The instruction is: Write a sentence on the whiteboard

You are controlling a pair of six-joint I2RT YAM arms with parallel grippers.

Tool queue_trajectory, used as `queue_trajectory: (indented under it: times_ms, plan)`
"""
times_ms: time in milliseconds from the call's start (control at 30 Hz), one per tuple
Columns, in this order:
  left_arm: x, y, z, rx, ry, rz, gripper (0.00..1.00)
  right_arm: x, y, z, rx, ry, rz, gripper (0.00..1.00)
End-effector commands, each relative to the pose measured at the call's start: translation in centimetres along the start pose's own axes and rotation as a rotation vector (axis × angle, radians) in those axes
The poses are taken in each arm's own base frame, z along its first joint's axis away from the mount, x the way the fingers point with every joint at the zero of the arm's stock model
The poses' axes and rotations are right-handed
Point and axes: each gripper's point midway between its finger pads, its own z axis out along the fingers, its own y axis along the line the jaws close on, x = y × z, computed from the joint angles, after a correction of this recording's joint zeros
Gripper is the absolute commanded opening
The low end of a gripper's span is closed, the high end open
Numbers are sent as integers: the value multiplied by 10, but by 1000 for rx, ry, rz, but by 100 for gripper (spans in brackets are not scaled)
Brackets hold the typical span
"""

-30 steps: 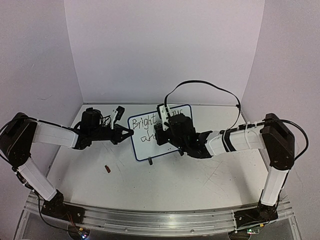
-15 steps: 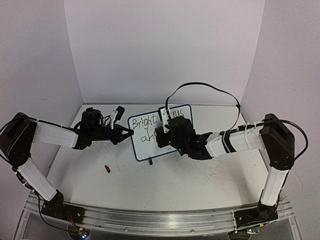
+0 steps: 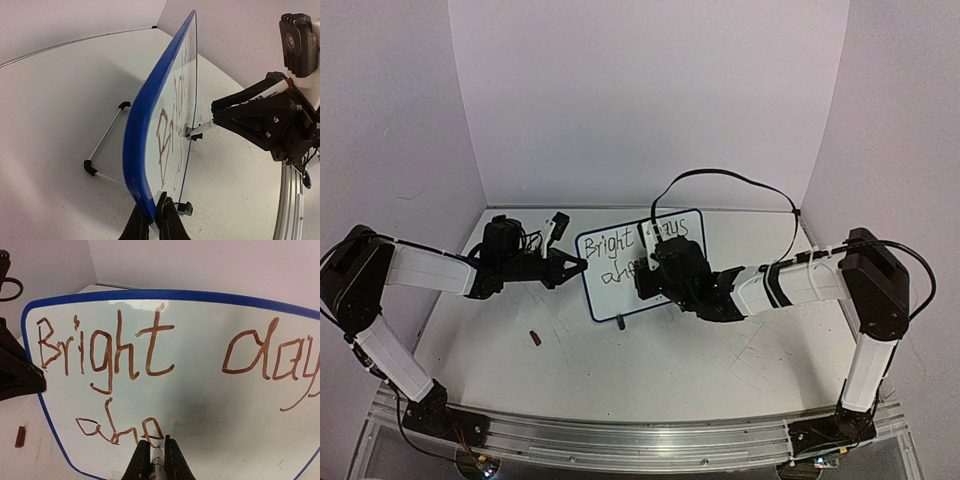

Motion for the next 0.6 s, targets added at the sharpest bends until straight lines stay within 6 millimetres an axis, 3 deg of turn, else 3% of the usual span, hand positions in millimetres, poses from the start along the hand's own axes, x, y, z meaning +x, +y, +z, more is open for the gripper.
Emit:
queue_trajectory:
  times_ms: [0, 100, 233, 367, 567]
  plan:
    - [6, 31, 0, -141, 33, 57, 0, -26, -18, -10, 79, -68, -2, 0]
    - [6, 31, -1, -140, 34, 56, 0, -43, -12, -23, 22, -116, 8, 0]
    - [5, 31, 0, -140, 31, 57, 0, -52, -7, -34, -53, -143, 43, 0]
    - [5, 30, -1, -136, 31, 58, 0, -45, -23, -22, -18, -117, 72, 0]
    - [5, 30, -1, -137, 31, 57, 0, -39, -23, -11, -3, -98, 62, 0]
